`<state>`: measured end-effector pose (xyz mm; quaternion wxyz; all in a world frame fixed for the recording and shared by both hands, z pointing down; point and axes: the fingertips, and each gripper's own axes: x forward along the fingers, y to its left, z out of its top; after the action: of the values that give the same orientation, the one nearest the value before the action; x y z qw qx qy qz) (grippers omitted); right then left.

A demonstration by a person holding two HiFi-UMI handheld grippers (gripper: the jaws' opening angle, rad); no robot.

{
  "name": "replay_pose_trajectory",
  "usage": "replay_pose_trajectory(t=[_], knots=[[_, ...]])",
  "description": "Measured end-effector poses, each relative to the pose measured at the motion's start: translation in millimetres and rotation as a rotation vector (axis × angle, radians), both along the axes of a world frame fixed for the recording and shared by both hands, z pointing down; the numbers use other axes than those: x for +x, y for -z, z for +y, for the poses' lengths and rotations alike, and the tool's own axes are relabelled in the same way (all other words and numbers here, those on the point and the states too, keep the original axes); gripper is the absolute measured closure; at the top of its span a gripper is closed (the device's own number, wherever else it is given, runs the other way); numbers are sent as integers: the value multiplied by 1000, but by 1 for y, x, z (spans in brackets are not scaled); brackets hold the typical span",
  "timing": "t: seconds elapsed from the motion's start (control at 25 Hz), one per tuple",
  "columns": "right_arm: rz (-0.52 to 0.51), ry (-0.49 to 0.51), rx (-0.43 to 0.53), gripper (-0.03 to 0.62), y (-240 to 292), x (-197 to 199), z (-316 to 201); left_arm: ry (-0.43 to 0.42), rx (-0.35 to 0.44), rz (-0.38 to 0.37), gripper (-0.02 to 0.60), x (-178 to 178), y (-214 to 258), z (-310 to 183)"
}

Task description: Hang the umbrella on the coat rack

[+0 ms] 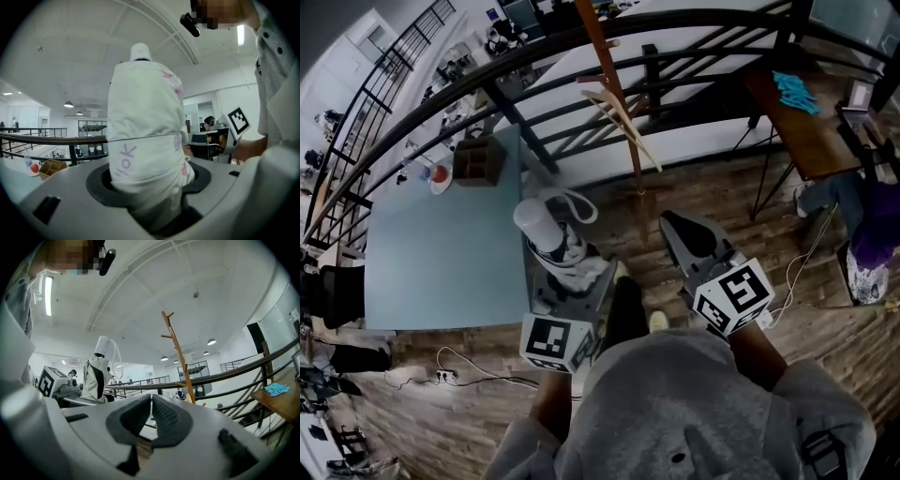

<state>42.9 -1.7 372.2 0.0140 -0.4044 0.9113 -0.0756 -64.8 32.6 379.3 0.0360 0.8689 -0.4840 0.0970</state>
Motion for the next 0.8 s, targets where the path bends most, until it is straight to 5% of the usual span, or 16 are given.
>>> replay_pose_trajectory(t=[0.8], knots=[[40,-7,7,565,-1,-25,-46,-19,-42,24,290,-19,-13,-51]])
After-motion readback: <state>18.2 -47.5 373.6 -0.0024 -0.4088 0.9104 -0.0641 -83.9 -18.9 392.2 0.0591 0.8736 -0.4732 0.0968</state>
